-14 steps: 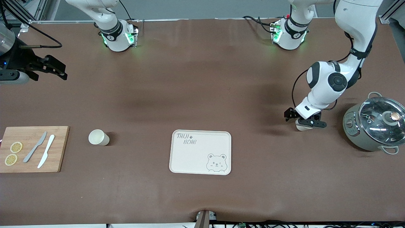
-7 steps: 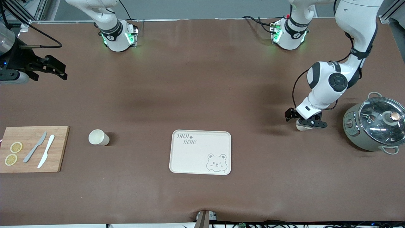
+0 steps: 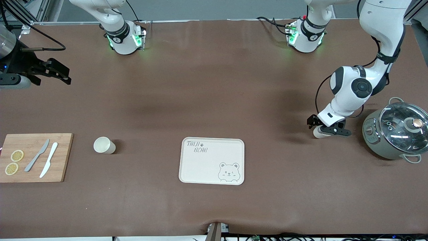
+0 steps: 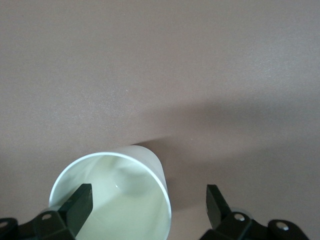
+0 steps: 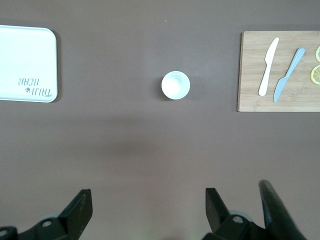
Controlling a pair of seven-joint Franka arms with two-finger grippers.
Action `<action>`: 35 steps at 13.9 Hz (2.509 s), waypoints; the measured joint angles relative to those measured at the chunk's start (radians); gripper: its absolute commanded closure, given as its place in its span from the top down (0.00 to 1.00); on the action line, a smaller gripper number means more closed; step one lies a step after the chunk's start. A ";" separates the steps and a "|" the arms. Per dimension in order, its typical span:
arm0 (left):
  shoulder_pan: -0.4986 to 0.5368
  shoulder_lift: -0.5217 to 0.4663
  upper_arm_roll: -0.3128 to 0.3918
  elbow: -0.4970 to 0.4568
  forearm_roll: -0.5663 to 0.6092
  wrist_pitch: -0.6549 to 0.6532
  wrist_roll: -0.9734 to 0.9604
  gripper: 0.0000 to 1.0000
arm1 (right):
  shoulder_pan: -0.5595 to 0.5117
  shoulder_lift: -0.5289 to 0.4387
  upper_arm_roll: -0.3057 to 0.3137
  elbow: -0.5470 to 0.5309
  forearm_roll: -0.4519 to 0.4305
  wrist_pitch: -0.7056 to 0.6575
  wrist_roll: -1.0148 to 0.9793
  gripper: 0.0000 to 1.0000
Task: Place white IKEA cup upright on tray with both arms
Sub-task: 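Lower the left gripper into the cup rim and close it, then lift the white cup with the left gripper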
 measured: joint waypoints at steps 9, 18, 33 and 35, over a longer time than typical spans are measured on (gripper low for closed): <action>-0.011 0.002 -0.012 0.000 0.000 0.000 -0.044 1.00 | 0.002 0.000 0.000 0.000 0.000 0.000 0.000 1.00; -0.020 0.002 -0.014 0.004 0.000 0.000 -0.060 0.07 | 0.002 0.000 0.000 0.000 0.000 0.000 0.000 1.00; -0.028 -0.002 -0.014 0.012 0.003 0.000 -0.060 0.00 | 0.002 0.004 0.000 0.000 0.000 0.000 0.000 1.00; -0.028 -0.007 -0.015 0.026 0.003 -0.012 -0.060 0.00 | 0.002 0.004 0.000 0.000 0.000 0.000 0.000 1.00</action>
